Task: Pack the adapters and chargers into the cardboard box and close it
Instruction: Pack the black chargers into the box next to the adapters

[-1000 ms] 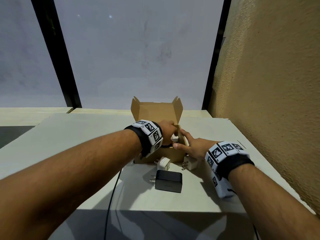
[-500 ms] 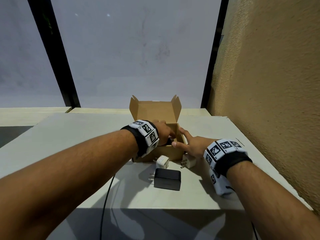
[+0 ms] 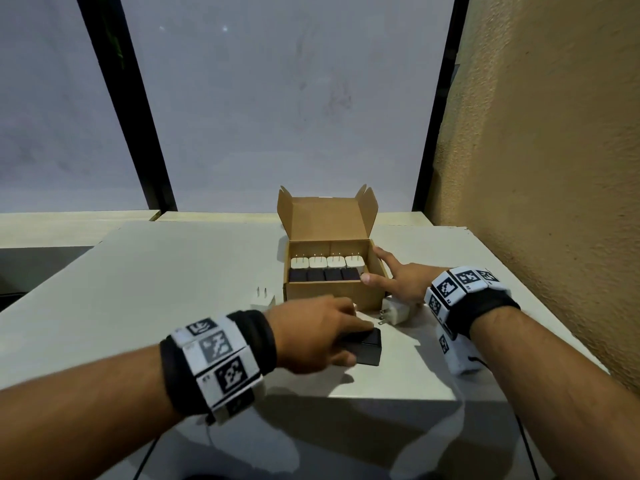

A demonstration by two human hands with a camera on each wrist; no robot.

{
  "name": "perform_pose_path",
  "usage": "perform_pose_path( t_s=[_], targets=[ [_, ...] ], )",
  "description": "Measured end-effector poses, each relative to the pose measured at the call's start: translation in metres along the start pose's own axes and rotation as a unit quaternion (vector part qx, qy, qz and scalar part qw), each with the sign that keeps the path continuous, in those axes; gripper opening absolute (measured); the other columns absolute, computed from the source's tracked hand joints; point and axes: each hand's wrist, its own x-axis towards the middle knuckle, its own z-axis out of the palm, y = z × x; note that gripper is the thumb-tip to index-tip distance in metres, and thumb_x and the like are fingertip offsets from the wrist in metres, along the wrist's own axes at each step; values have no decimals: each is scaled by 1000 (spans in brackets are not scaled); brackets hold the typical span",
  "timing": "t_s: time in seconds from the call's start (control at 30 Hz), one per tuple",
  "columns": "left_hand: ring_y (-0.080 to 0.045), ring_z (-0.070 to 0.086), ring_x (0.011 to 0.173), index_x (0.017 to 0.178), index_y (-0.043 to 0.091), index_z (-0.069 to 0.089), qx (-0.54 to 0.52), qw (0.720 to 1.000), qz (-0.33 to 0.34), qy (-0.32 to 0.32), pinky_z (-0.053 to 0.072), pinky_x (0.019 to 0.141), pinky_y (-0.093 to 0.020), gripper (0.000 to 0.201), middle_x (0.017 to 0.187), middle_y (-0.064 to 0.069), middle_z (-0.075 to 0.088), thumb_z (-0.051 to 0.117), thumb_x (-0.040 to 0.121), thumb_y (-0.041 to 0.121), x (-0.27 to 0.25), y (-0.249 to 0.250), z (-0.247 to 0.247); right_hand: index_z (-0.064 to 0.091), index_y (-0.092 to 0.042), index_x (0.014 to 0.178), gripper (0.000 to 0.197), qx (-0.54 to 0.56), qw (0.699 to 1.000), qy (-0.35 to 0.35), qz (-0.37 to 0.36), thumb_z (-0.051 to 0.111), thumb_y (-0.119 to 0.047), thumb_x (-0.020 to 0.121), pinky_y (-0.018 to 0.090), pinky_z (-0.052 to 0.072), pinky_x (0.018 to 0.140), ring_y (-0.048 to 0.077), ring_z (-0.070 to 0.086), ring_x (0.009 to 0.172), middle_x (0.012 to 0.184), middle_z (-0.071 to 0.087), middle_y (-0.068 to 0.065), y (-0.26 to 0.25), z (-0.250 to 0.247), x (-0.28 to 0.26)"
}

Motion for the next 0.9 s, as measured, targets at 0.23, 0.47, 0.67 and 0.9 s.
perform_pose_path(
  t_s=[0.23,0.47,0.67,0.9],
  targets=[
    [-10,50,115,126,24,52,-127,991,-36,18,43,104,-24,40,130,6,50,54,91,4,-32,-12,12,-9,-37,150,80,-9,1000,0,-1,23,-73,86,38,36,101,31,56,118,129,59,16,-2,-1,-5],
    [-7,46,116,125,34,47,-160,972,-140,100,40,93,-17,45,131,16,42,55,86,54,-44,-27,20,-12,-38,150,82,-5,1000,-11,-6,22,-74,85,38,36,102,31,56,117,129,59,15,0,-1,-3],
    [-9,49,107,135,30,36,-139,975,-163,60,52,87,-19,78,129,8,45,69,71,60,-41,-26,30,-13,-38,150,82,-8,1000,-12,-5,22,-75,85,40,36,103,32,56,119,130,58,16,0,-2,-3],
    [-10,51,99,114,31,46,-137,982,-132,11,52,77,-16,71,113,12,47,76,59,65,-27,-25,13,-12,-36,150,84,-3,1000,-6,-11,24,-74,85,42,30,109,32,47,131,145,46,13,4,0,1]
  ],
)
